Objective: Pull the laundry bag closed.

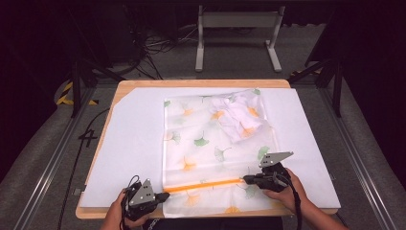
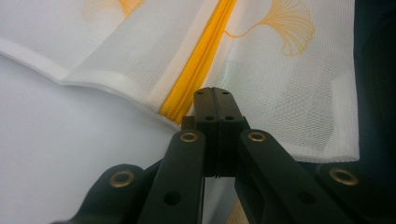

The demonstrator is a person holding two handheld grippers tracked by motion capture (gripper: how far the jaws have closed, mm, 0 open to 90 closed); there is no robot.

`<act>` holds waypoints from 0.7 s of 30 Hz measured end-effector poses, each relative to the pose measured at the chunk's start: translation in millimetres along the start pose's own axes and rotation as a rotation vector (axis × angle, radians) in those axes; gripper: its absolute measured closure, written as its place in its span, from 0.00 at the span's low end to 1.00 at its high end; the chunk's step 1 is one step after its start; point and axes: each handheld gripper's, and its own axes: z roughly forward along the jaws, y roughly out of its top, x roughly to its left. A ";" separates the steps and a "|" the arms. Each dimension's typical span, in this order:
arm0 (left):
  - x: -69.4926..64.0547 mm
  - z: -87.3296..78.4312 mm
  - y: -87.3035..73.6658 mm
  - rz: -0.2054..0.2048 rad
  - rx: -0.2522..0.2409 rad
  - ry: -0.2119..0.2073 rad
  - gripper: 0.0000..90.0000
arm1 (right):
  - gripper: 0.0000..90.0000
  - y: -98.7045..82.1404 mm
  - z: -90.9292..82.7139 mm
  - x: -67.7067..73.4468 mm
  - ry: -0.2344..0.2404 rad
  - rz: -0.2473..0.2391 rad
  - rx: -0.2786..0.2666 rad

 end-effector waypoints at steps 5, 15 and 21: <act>0.2 0.0 0.0 -0.002 0.000 -0.001 1.00 | 1.00 -6.7 -10.9 -8.3 -0.029 0.020 -0.012; 0.5 -0.1 0.0 -0.005 0.001 -0.004 1.00 | 1.00 -21.1 -29.4 -21.3 -0.075 0.052 -0.012; 0.5 -0.2 -0.2 -0.010 0.001 -0.005 1.00 | 1.00 -32.8 -40.5 -28.4 -0.099 0.084 -0.019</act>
